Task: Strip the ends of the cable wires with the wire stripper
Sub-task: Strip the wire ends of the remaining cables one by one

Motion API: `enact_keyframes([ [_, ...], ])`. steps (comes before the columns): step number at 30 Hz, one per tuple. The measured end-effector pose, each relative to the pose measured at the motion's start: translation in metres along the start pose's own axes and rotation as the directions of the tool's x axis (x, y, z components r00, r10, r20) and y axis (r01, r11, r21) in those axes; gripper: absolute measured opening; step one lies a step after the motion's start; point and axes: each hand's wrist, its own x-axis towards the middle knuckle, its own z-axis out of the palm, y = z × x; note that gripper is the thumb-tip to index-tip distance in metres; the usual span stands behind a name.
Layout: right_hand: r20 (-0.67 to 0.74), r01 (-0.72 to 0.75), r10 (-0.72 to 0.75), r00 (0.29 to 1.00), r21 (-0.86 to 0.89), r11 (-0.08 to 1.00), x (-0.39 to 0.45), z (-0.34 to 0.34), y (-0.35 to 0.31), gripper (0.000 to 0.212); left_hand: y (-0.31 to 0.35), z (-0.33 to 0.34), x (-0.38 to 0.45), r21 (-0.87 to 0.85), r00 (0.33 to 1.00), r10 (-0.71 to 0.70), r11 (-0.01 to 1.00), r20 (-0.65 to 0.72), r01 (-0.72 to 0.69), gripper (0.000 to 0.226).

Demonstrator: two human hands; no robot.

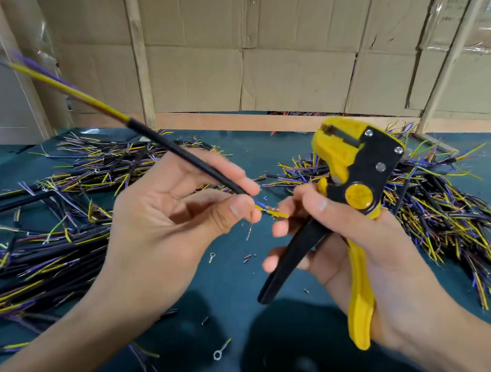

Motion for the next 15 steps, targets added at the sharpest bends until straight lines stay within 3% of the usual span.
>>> enact_keyframes([
  [5,0.03,-0.002,0.005,1.0,-0.09,0.996,-0.0012,-0.009,-0.0015,0.024,-0.0026,0.0054,-0.0015,-0.17,0.997,-0.079,0.982,-0.01,0.076,0.026],
  [11,0.071,-0.05,0.056,0.996,-0.08,0.996,-0.0027,-0.0072,-0.0046,0.019,-0.0008,0.0058,-0.0004,-0.202,0.989,-0.144,0.968,0.04,0.149,0.03],
  [15,0.07,-0.158,0.161,0.984,-0.044,0.986,-0.0011,-0.0059,-0.0086,0.015,0.0012,0.0066,-0.0017,-0.202,0.98,-0.181,0.96,0.079,0.194,0.031],
])
